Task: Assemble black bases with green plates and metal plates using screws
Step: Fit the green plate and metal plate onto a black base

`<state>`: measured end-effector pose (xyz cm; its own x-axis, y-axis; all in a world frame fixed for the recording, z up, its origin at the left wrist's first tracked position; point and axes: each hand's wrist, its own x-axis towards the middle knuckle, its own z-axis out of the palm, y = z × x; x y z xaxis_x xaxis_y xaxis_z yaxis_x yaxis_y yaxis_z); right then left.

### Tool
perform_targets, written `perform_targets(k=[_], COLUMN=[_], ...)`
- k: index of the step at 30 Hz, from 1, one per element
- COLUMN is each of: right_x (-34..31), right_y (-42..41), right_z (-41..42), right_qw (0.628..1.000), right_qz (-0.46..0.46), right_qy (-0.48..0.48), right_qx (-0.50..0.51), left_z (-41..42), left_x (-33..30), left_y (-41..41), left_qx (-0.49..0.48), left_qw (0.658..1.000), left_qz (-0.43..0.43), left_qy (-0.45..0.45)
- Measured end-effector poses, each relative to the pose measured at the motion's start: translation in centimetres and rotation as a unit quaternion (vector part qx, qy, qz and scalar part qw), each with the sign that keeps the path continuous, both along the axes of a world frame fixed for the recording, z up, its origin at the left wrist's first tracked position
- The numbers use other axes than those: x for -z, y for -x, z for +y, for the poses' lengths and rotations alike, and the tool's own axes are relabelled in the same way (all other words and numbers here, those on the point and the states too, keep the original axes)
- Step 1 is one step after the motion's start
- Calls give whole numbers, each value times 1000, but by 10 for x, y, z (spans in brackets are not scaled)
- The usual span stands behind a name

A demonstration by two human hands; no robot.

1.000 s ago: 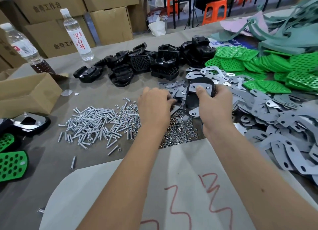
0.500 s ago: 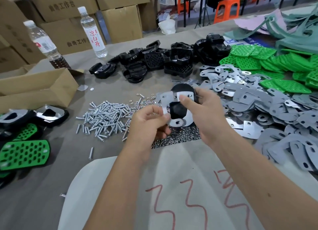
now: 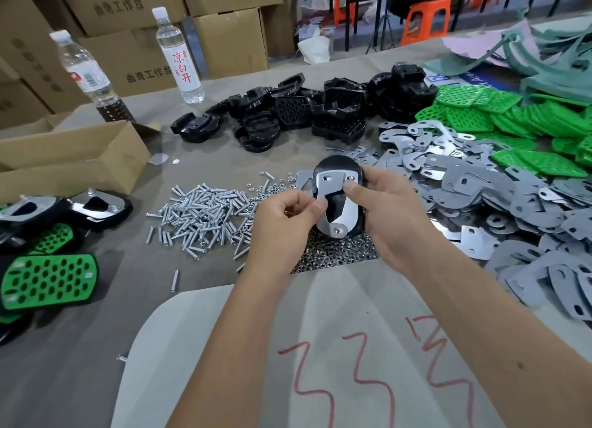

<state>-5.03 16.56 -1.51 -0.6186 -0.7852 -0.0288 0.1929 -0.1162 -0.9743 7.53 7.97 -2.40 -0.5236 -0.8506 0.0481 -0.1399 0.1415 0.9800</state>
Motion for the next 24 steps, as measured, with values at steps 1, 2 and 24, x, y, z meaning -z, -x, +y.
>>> perform_targets(k=[1, 2, 24], right_x=[0, 0, -5], right_y=[0, -1, -3], right_z=[0, 0, 4], right_qw=[1000, 1000, 1000], right_qz=[-1, -2, 13], right_qy=[2, 4, 11], right_qx=[-2, -4, -18], left_z=[0, 0, -3], left_x=[0, -1, 1], left_y=[0, 0, -5], left_qx=[-1, -2, -31], left_qw=[1000, 1000, 998], left_qz=[-1, -2, 17], left_qy=[-4, -12, -50])
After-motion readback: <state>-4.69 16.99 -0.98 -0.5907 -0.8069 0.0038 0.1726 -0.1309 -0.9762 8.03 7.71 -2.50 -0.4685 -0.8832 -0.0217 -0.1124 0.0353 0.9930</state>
